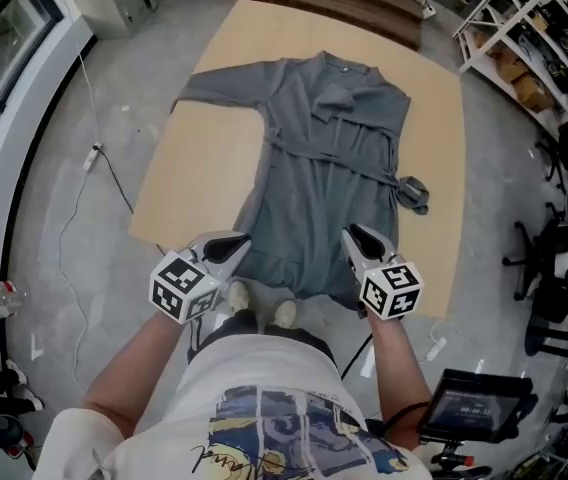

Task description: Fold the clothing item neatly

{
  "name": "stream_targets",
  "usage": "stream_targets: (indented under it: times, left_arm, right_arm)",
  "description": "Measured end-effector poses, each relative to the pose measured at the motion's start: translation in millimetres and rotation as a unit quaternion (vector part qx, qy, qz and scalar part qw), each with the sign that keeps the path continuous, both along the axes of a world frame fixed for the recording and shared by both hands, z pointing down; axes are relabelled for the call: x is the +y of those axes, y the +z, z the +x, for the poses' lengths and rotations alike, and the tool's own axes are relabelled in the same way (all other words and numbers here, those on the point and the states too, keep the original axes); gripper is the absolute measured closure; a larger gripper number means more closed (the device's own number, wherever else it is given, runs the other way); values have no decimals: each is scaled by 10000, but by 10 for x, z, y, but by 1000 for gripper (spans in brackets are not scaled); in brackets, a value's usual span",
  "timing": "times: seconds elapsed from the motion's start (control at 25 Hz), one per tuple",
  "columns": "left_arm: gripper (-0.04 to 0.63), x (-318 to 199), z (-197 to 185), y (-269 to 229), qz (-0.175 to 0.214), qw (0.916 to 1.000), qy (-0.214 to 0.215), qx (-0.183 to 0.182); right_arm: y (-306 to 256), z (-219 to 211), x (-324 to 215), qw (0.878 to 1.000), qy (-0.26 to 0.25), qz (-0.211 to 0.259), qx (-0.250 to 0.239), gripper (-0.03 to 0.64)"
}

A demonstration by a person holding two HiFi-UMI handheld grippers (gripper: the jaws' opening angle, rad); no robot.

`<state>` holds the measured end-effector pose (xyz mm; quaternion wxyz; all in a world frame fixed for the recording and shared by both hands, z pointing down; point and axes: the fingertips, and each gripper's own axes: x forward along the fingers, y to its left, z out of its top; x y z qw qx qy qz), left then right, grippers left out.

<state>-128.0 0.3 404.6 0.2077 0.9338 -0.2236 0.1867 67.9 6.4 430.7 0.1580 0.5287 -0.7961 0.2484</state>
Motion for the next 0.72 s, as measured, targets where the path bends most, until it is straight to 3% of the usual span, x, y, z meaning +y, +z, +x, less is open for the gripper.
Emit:
stream_targets:
  times: [0.2, 0.36, 0.72]
  left_arm:
    - [588, -369, -104, -22, 25, 9967, -809, 16]
    - [575, -719, -198, 99, -36, 9913, -1314, -99]
    - [534, -2046, -1035, 235, -148, 9726, -2300, -314]
  right_arm:
    - [-11, 97, 231, 9984, -538, 109, 139, 549]
    - [106, 321, 284, 9982, -552, -3, 248, 549]
    - [148, 173, -150, 9977, -570, -133, 334, 549]
